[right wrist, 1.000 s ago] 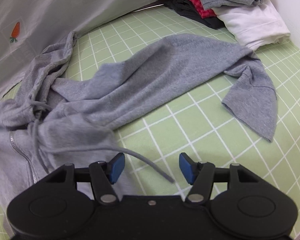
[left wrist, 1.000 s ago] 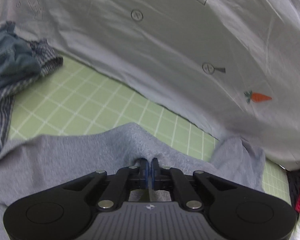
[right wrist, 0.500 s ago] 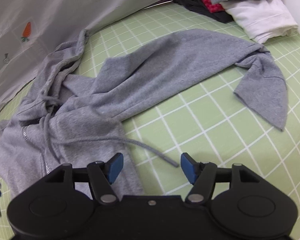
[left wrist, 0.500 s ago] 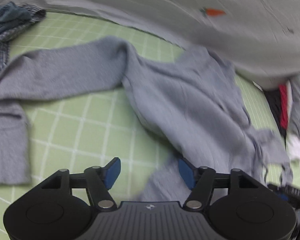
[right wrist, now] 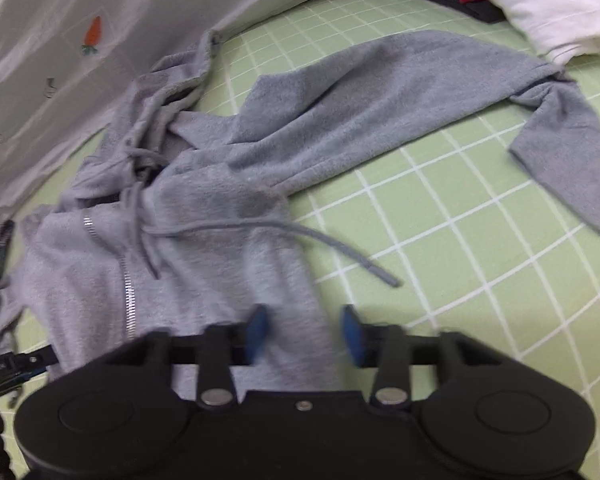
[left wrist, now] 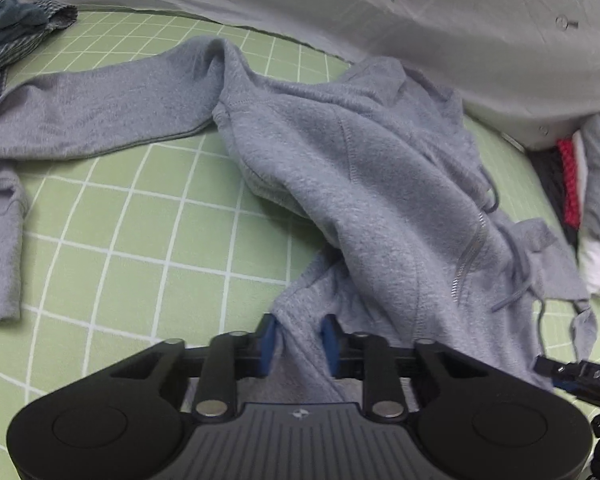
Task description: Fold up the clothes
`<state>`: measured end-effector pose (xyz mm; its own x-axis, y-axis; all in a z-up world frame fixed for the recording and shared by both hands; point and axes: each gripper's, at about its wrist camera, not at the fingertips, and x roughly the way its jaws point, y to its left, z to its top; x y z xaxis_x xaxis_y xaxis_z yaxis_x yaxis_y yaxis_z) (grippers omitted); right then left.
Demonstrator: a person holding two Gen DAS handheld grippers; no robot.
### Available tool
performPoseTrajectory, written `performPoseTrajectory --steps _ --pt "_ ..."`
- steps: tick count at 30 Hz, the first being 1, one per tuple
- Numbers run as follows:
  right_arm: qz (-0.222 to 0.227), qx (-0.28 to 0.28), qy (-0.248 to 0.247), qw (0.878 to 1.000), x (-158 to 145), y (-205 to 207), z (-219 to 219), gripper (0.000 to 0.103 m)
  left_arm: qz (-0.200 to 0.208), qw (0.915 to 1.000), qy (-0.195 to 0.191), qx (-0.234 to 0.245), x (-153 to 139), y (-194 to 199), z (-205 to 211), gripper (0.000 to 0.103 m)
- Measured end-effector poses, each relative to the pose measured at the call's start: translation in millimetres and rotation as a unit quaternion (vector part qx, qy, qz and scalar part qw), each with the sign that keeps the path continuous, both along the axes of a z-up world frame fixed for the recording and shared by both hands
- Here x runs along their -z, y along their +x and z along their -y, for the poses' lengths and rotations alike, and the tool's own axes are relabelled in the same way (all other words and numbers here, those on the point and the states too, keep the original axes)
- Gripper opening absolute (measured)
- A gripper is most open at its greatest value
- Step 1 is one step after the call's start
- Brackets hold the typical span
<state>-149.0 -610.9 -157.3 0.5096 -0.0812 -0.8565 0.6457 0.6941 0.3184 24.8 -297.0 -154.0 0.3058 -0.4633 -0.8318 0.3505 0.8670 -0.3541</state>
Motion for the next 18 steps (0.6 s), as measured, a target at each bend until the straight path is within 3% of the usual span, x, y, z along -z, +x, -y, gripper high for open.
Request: performPoseTrajectory --steps 2,5,10,13,18 --pt "0.014 -0.001 0.004 1.0 -1 -4 -1 0.011 0.008 0.9999 -0.001 -0.011 -5 -6 -6 0.012" --pt "0.031 0.001 -0.009 0.999 -8 -10 -2 0.01 0.019 0.999 -0.001 -0.041 -18 -17 -25 0.011" --pt "0.079 0.018 0.005 0.997 -27 -28 4 0.01 -0.002 0.9923 -0.048 -0.114 -41 -50 -83 0.011" --pt "0.093 0.0 0.009 0.996 -38 -32 1 0.01 -0.017 0.988 -0.053 -0.144 -52 -77 -105 0.011" --pt "0.093 -0.066 -0.032 0.993 -58 -38 -15 0.01 -0.033 0.9806 -0.04 -0.189 -54 -116 -124 0.011"
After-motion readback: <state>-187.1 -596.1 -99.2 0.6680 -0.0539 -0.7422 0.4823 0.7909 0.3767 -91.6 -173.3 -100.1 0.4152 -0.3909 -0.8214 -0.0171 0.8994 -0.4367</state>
